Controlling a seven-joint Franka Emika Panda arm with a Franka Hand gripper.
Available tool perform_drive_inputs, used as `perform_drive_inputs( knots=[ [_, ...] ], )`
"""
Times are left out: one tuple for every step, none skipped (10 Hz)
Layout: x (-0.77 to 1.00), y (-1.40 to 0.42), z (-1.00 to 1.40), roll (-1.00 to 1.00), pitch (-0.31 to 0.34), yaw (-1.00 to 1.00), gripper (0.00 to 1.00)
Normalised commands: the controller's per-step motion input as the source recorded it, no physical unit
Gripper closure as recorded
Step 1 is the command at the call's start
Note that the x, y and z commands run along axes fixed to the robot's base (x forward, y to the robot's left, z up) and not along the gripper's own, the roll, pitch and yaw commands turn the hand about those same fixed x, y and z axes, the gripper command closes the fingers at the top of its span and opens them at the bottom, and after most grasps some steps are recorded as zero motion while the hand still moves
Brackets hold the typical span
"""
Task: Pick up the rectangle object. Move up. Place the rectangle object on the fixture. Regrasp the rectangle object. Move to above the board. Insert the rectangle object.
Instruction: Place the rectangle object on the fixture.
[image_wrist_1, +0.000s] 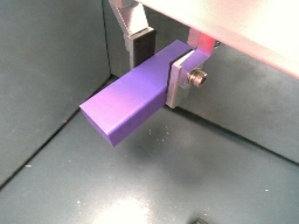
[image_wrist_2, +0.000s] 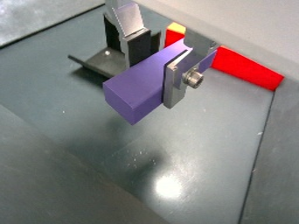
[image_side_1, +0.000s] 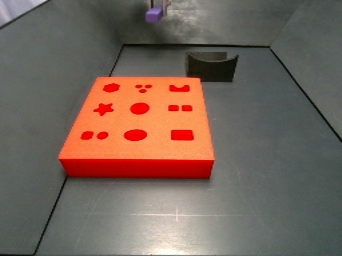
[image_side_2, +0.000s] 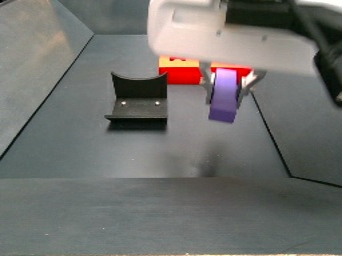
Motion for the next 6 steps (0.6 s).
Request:
perform_drive_inputs(
  knots=[
    [-0.03, -0.01, 0.88, 0.06, 0.088, 0.01, 1.0],
    [-0.02, 0.0, 0.74, 0.06, 0.086, 0.01, 1.0],
    [-0.02, 0.0, 0.56, 0.06, 0.093, 0.01, 1.0],
    [-0.01, 0.0, 0.42, 0.06, 0.098, 0.01, 1.0],
    [0.0, 0.0, 0.28, 0.05, 0.104, 0.01, 1.0],
    [0.66, -1.0, -0.02, 0.52, 0.095, 0.83, 1.0]
  ],
)
